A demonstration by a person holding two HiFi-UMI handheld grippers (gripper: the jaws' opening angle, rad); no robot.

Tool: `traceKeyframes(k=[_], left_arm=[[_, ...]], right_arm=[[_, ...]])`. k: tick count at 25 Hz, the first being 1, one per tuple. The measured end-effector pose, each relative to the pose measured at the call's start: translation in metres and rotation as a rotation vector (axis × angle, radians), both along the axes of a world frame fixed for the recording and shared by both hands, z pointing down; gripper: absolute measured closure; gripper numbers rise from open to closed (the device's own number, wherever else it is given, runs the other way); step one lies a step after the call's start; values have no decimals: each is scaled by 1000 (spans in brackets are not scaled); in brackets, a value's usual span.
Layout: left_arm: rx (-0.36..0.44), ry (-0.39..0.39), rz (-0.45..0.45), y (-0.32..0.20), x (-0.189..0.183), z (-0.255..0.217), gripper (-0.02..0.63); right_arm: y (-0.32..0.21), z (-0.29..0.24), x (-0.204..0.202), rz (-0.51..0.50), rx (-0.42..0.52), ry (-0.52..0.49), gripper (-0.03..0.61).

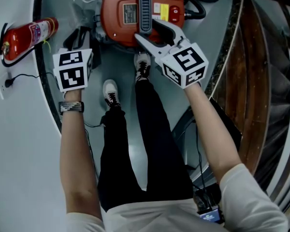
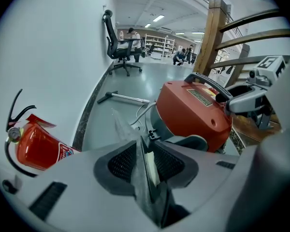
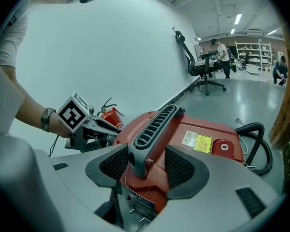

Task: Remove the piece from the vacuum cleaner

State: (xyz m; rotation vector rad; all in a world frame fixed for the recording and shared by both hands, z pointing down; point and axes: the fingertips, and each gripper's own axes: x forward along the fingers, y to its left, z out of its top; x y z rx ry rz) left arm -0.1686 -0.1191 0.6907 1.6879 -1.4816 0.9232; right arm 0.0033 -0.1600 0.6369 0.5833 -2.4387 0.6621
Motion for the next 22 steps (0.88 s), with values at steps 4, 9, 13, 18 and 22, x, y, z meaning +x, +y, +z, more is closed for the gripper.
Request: traceKeyframes(k=[4, 9, 13, 18, 22], left_arm=[[-18, -25, -15, 1, -2, 4, 566], [-23, -25, -40, 1, 0, 4, 580], [-8, 20, -151, 2, -4, 2, 584], [3, 57, -223, 3, -6, 3, 586], [13, 79, -243, 3, -8, 3, 588]], right_arm=[[0, 0, 0, -5, 0, -3, 337], [0, 0, 1, -6, -1, -2, 336], [0, 0, 0, -12, -6, 0, 336], [0, 0, 0, -17, -4, 3, 337], [0, 0, 0, -18, -6, 6, 336]])
